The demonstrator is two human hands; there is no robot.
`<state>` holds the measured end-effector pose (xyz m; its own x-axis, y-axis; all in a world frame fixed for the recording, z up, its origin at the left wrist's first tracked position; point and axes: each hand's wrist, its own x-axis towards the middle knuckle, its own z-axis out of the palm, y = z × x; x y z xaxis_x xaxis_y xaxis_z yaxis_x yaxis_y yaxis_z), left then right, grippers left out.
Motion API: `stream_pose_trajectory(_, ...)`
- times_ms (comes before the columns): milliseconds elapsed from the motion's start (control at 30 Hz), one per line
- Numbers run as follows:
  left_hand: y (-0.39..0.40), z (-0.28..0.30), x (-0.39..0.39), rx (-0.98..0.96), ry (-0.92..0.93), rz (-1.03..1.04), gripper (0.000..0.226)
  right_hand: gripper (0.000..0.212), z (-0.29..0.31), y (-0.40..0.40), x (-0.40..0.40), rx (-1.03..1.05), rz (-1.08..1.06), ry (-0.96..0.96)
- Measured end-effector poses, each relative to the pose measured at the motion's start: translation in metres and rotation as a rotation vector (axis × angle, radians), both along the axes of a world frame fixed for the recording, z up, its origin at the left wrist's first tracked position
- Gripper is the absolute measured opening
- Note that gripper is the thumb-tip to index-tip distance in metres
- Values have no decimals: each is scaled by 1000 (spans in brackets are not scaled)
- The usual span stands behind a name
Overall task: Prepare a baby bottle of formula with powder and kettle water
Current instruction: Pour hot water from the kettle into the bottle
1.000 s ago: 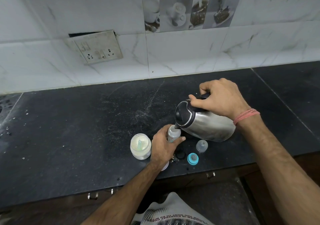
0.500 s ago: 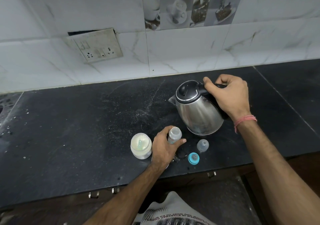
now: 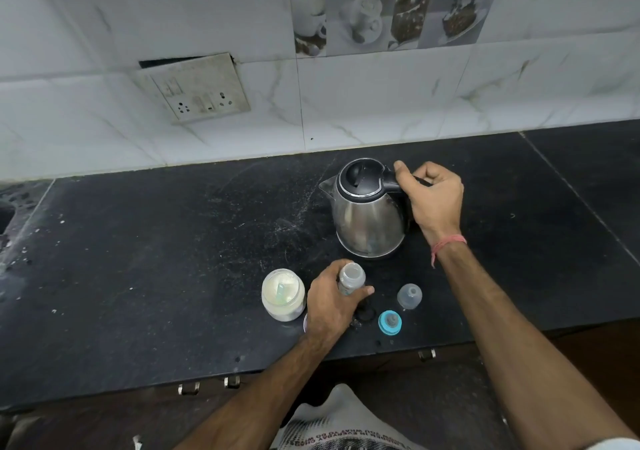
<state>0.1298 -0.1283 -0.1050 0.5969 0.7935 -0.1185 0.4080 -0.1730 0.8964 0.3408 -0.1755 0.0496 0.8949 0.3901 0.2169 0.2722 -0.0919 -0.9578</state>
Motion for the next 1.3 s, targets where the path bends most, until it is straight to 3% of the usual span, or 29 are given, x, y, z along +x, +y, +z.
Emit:
stream_pose_trajectory(467,4,-4,3,-24,30,-8,53,56,-50,35,6,85,89,209)
stream_pose_trajectory(1033,6,-3,6,5,74,0,57,53,-61,55,11,3,213,269)
stream_pose_trajectory(1200,6,-2,6,6,72,-7,55,44,-64,51,16,-23,221,287)
stream_pose_trajectory(1300,6,-1,5,7,85,-13,56,50,-63,51,18,-38,248,286)
